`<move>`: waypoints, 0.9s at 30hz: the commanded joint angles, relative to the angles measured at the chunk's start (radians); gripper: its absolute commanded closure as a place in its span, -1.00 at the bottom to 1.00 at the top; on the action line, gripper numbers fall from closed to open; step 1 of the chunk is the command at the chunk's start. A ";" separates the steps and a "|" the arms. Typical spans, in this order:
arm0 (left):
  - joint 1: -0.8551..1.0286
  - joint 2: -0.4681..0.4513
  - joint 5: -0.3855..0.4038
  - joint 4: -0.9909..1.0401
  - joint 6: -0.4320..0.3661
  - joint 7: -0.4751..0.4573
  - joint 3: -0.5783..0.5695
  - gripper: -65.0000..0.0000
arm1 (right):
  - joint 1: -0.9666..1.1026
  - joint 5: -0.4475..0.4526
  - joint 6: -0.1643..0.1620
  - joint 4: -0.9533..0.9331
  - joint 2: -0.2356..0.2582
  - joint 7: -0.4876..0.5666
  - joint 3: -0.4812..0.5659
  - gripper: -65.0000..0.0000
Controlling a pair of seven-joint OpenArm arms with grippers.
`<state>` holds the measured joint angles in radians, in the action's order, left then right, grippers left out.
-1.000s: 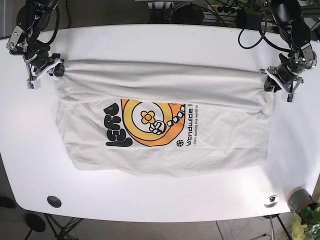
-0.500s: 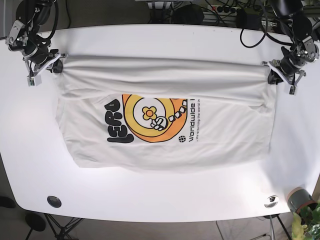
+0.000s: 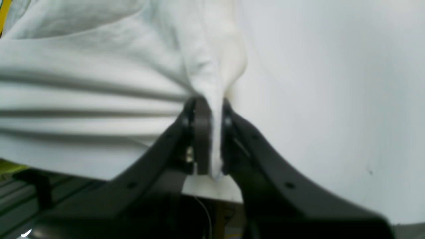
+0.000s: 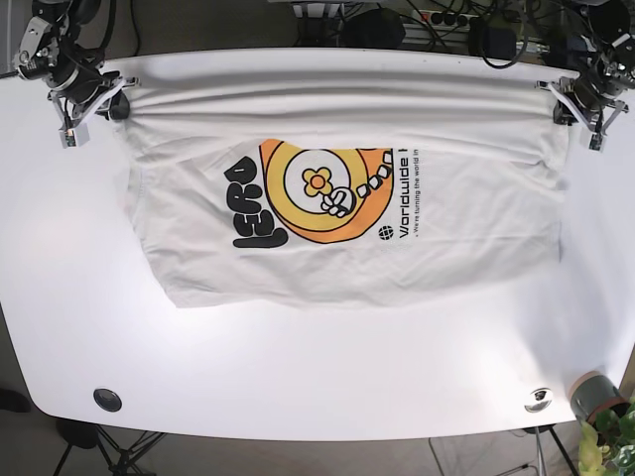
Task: Fold the T-shirt properly
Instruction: 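Pull the hem edge toward the arms with both grippers to straighten, then open both grippers and release the hem edge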
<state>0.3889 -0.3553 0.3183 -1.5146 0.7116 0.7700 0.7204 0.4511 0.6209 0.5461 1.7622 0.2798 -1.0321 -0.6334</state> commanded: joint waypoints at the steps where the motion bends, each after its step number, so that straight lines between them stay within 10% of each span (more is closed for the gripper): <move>1: 0.012 -0.029 -0.009 -0.014 -0.014 -0.020 0.025 0.96 | 0.021 -0.012 -0.008 0.034 0.023 0.019 -0.013 0.92; 8: 0.061 -0.029 -0.005 -0.036 -0.014 -0.020 0.023 0.51 | 0.048 -0.012 -0.008 0.034 0.019 0.019 -0.013 0.77; 16: 0.063 0.008 -0.003 -0.053 -0.014 -0.020 0.028 0.26 | 0.067 -0.008 -0.008 0.035 0.016 0.019 -0.013 -0.22; 27: 0.092 0.014 0.006 -0.226 -0.014 0.082 0.028 0.26 | 0.093 0.196 -0.008 0.083 0.022 0.019 -0.087 -0.27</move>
<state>0.4824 -0.3244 0.3088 -1.6863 0.7002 0.8547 0.7387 0.5369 0.7769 0.5354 1.8263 0.2829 -1.0245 -0.7136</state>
